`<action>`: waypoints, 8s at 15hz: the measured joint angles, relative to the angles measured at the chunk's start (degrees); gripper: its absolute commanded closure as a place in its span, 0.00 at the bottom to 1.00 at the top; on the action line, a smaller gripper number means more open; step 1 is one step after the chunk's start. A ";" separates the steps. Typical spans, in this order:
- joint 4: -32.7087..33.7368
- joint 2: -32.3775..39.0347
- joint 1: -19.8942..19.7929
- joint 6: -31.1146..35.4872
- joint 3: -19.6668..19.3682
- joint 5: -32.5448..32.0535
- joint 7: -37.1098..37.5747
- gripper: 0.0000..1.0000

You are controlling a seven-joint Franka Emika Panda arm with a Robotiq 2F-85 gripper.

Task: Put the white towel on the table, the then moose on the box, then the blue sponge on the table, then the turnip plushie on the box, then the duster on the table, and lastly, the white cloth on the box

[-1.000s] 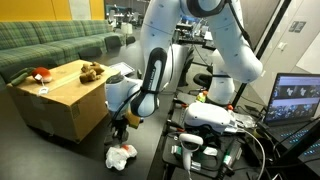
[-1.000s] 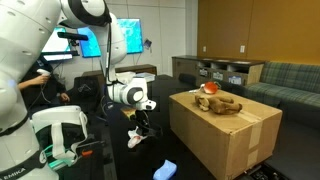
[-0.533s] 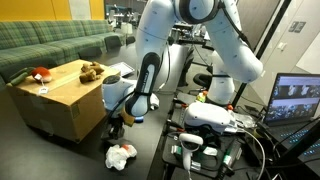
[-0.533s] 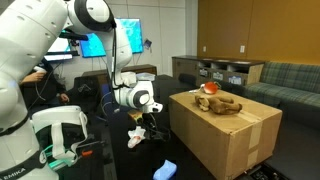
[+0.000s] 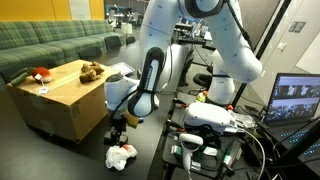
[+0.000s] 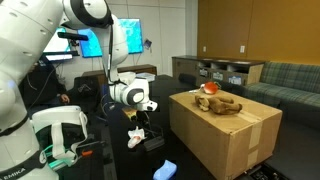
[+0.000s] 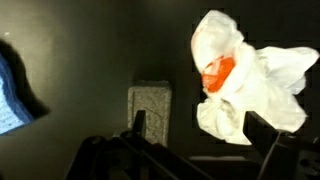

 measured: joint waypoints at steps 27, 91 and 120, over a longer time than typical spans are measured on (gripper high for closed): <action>1.19 9.56 3.10 13.09 3.62 9.68 -6.56 0.27; 58.72 9.63 0.06 -39.49 -10.29 -11.77 20.44 0.00; -11.20 -54.59 -19.79 -40.31 -1.14 26.82 -21.19 0.00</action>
